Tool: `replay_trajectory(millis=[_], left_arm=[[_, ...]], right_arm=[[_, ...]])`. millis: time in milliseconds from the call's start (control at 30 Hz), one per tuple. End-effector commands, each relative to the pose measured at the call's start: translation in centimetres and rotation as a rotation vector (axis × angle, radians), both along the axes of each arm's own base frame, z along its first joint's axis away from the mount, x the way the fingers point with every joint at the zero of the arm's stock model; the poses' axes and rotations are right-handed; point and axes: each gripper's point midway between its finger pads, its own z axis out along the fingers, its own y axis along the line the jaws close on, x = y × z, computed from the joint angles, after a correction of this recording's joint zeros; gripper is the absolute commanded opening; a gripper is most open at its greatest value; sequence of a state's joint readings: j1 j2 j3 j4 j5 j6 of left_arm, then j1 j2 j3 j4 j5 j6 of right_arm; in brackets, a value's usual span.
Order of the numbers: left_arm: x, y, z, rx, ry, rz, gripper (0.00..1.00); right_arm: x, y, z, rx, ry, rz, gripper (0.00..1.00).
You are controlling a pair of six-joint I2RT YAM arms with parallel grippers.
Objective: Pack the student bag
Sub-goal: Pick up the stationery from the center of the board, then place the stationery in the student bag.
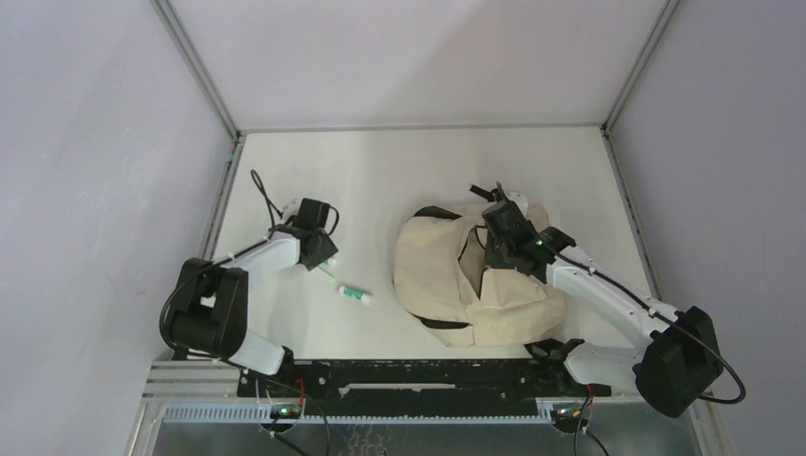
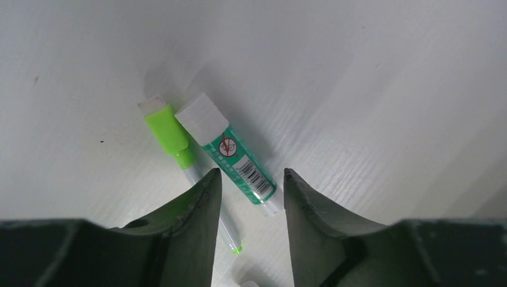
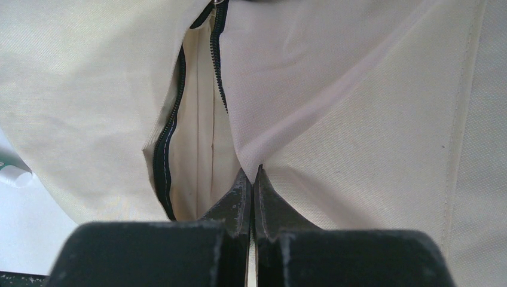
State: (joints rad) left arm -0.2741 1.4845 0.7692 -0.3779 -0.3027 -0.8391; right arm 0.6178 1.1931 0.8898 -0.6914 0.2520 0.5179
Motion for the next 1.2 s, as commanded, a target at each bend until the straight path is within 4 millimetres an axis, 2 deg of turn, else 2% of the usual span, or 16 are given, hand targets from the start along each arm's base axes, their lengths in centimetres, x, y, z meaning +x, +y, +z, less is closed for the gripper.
replay_trajectory(millis=[0, 233, 333, 467, 567, 600, 667, 767, 900, 1033, 1167], left_arm=[[2.8, -0.6, 1.6, -0.027, -0.072, 0.013, 0.45], [3.6, -1.5, 0.0, -0.044, -0.018, -0.012, 0.43], [3.8, -2.0, -0.1, -0.059, -0.013, -0.030, 0.31], [4.1, -2.3, 2.0, -0.053, -0.060, -0.058, 0.18], [3.7, -3.1, 4.7, -0.028, -0.111, -0.117, 0.03], [3.5, -3.9, 5.8, -0.030, -0.131, -0.157, 0.00], [2.8, -6.4, 8.2, -0.054, -0.180, -0.272, 0.00], [0.9, -11.7, 11.4, -0.138, -0.240, -0.499, 0.00], [-3.5, -19.5, 12.7, -0.388, -0.151, -0.776, 0.00], [-6.1, -25.5, 15.1, -0.596, -0.161, -0.911, 0.00], [-6.8, -30.0, 17.5, -0.745, -0.170, -0.964, 0.00]], right_arm=[[1.3, 1.8, 1.4, 0.064, -0.066, 0.026, 0.00], [1.2, 1.8, 1.2, 0.061, -0.060, 0.024, 0.00], [1.2, 1.6, 1.2, 0.054, -0.058, 0.020, 0.00], [1.2, 1.3, 1.3, 0.046, -0.065, 0.012, 0.00], [1.2, 1.0, 1.6, 0.047, -0.074, 0.001, 0.00], [1.3, 0.9, 1.8, 0.053, -0.082, -0.006, 0.00], [1.3, 0.8, 2.2, 0.062, -0.094, -0.013, 0.00], [1.6, 0.6, 2.8, 0.080, -0.112, -0.024, 0.00], [1.8, 0.7, 3.1, 0.109, -0.113, -0.022, 0.00], [1.9, 0.9, 3.1, 0.120, -0.111, -0.020, 0.00], [1.8, 1.2, 3.3, 0.139, -0.113, -0.013, 0.00]])
